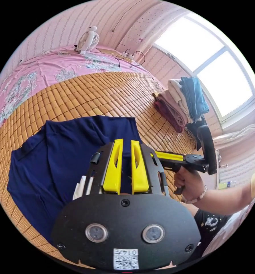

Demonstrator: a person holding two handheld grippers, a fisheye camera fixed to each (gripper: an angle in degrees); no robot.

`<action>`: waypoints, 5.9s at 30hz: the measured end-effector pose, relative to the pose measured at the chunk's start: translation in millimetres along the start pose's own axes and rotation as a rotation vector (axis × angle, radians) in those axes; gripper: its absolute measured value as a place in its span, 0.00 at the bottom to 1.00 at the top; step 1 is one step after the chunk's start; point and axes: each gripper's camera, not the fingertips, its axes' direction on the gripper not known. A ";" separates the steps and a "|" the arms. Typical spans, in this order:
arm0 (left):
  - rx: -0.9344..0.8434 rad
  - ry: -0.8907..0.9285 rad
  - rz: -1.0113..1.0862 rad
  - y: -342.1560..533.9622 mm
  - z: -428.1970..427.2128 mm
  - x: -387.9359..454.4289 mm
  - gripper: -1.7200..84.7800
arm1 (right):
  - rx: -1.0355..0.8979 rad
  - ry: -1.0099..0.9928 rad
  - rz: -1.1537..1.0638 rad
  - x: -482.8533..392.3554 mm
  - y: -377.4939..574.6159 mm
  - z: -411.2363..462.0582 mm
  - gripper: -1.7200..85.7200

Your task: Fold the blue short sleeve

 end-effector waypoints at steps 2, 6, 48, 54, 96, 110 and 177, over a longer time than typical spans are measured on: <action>-0.040 0.036 0.013 -27.5 22.7 9.1 0.09 | 0.001 -0.015 0.010 7.0 -2.0 -0.8 0.10; -0.101 -0.019 0.084 -77.3 66.7 34.5 0.10 | 0.007 -0.055 0.036 31.1 -5.0 -8.4 0.06; -0.233 -0.212 0.135 -76.1 87.6 65.8 0.01 | -0.079 -0.121 -0.248 56.0 34.7 -51.9 0.02; 0.161 -0.126 0.066 -65.5 -8.4 44.9 0.01 | 0.020 -0.075 -0.298 60.2 30.0 -68.6 0.02; 0.226 -0.349 -0.450 152.6 -246.3 -219.5 0.02 | 0.001 -0.038 -0.574 -86.5 -155.1 -25.2 0.02; 0.152 -0.219 -0.132 300.6 -300.3 -95.1 0.02 | -0.031 -0.329 -0.800 -44.9 -25.4 -137.0 0.02; 0.091 -0.169 -0.105 518.5 71.2 26.2 0.01 | -0.505 0.390 -1.246 -324.4 148.3 202.5 0.01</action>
